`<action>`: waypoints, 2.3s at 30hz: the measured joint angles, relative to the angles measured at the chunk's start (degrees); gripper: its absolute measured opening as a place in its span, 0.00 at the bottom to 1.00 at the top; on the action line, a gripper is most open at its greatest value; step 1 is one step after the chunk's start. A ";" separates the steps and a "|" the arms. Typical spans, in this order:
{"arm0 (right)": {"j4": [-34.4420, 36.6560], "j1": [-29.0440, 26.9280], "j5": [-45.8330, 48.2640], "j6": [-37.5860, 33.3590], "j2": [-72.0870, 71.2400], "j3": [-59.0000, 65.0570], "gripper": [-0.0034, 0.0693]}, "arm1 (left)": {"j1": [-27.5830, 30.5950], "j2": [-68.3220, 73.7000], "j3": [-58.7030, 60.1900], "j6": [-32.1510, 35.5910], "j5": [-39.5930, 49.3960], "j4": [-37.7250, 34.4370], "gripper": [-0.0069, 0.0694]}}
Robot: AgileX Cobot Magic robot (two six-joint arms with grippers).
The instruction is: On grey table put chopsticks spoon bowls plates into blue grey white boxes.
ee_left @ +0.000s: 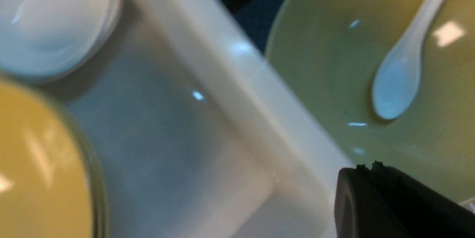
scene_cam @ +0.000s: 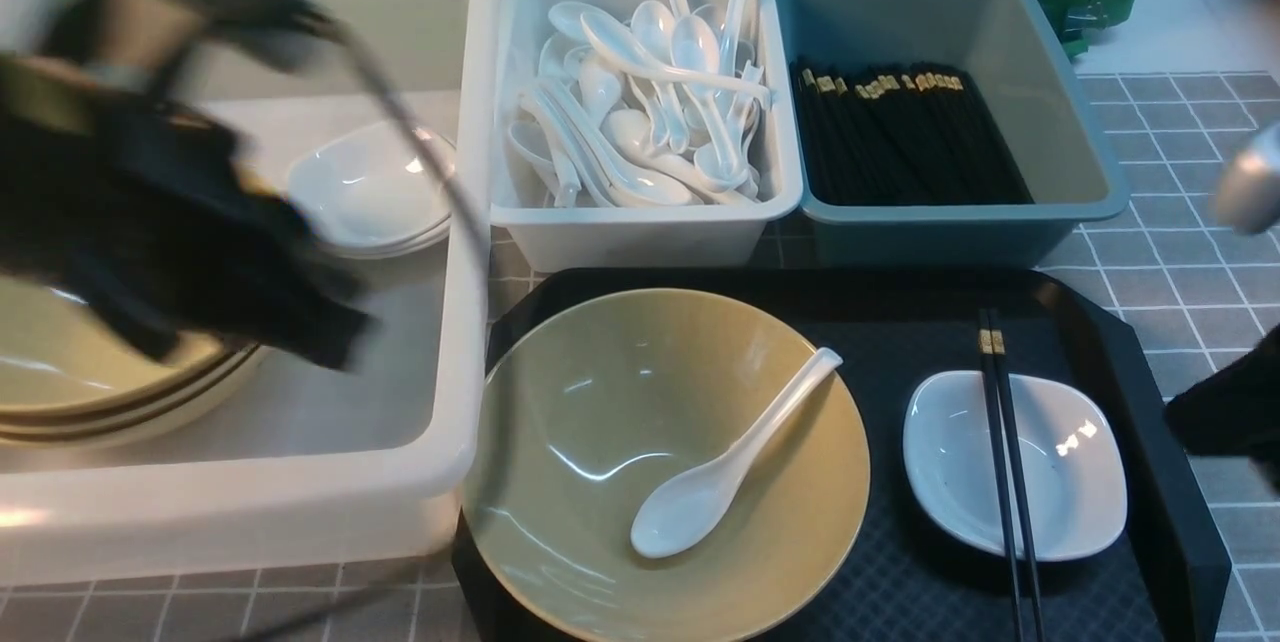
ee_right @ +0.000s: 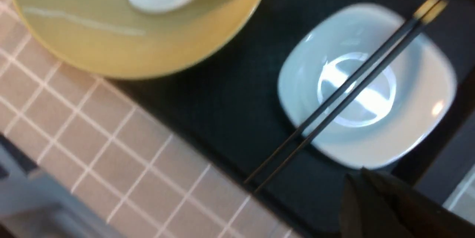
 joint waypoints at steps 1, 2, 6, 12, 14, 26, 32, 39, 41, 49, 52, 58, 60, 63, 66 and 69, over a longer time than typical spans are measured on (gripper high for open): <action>-0.43 0.32 0.08 0.88 0.33 0.00 0.10 | -1.16 0.82 -0.14 0.00 -0.53 0.22 0.08; -2.20 1.67 0.09 2.21 1.63 -0.05 0.10 | -3.36 2.47 -0.95 0.14 -1.65 0.62 0.08; -11.19 7.77 -1.23 11.55 8.21 -0.06 0.10 | -11.25 9.94 -5.16 0.68 -5.00 3.27 0.08; -17.03 8.00 -8.98 25.44 15.83 -0.34 0.18 | -14.79 14.85 -7.32 1.32 -2.87 4.76 0.08; -17.09 7.34 -11.39 28.31 18.02 -0.40 0.27 | -14.79 15.07 -7.34 1.54 -2.37 5.05 0.08; -16.14 6.69 -21.35 36.96 26.63 -0.40 0.80 | -14.79 15.11 -7.41 1.69 -2.51 5.58 0.08; -15.77 6.69 -23.46 37.00 30.50 -0.44 0.80 | -14.79 15.11 -7.41 1.69 -2.72 5.58 0.08; -15.66 6.69 -24.19 37.02 31.45 -0.44 0.62 | -14.79 15.11 -7.41 1.69 -3.20 5.58 0.08; -15.60 6.69 -24.24 37.02 31.60 -0.44 0.55 | -14.79 15.11 -7.41 1.69 -3.26 5.58 0.08; -15.60 6.69 -24.19 35.40 31.95 -0.46 0.27 | -14.79 15.11 -7.41 1.64 -3.31 5.58 0.08; -15.60 6.69 -23.96 34.30 31.53 -0.46 0.26 | -14.79 15.11 -7.41 1.64 -3.37 5.63 0.08; -15.60 6.69 -23.37 32.06 27.16 -0.46 0.26 | -14.79 15.11 -7.41 1.68 -3.64 6.29 0.08; -15.60 6.69 -22.85 31.01 25.41 -0.74 0.26 | -14.71 15.11 -7.41 1.68 -4.18 6.49 0.08; -15.67 6.59 -22.56 28.62 22.93 -4.33 0.26 | -12.96 15.40 -7.45 1.68 -7.43 5.56 0.08; -16.43 6.59 -24.18 27.00 22.62 -9.65 0.26 | -9.29 17.31 -9.05 1.68 -10.49 3.06 0.08; -16.87 6.59 -28.80 25.25 23.57 -16.72 0.26 | -4.04 21.20 -13.82 3.06 -12.21 -1.98 0.08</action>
